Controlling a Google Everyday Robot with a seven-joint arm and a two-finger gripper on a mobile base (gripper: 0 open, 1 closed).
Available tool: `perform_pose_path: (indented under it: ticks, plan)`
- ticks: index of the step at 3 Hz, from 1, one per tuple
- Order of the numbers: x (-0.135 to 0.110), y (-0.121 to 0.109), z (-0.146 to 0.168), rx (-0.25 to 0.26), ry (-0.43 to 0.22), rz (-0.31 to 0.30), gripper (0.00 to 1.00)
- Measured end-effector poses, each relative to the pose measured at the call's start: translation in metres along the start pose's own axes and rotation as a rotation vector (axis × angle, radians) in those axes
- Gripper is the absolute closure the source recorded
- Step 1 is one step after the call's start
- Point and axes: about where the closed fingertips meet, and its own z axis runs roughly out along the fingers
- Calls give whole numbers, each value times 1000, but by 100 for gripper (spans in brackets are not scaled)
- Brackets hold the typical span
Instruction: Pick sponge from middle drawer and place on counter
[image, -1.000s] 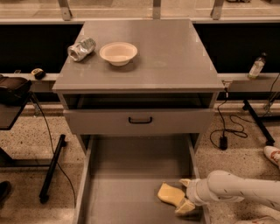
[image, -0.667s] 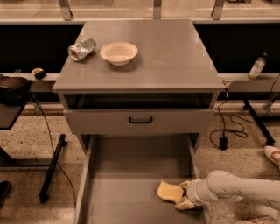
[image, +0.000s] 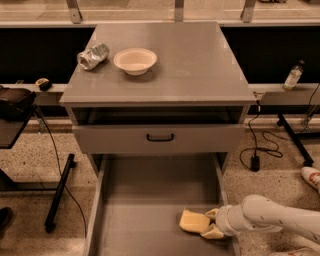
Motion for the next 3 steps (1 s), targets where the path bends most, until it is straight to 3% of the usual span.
perform_pose_path:
  ticks: [1,2,3]
  plan:
    - [-39,8,-20,-50,-116,-53,100]
    - [-86,16,-51,-97,-218,-114,100]
    - [-132,24,-83,-124,-251,-179,100]
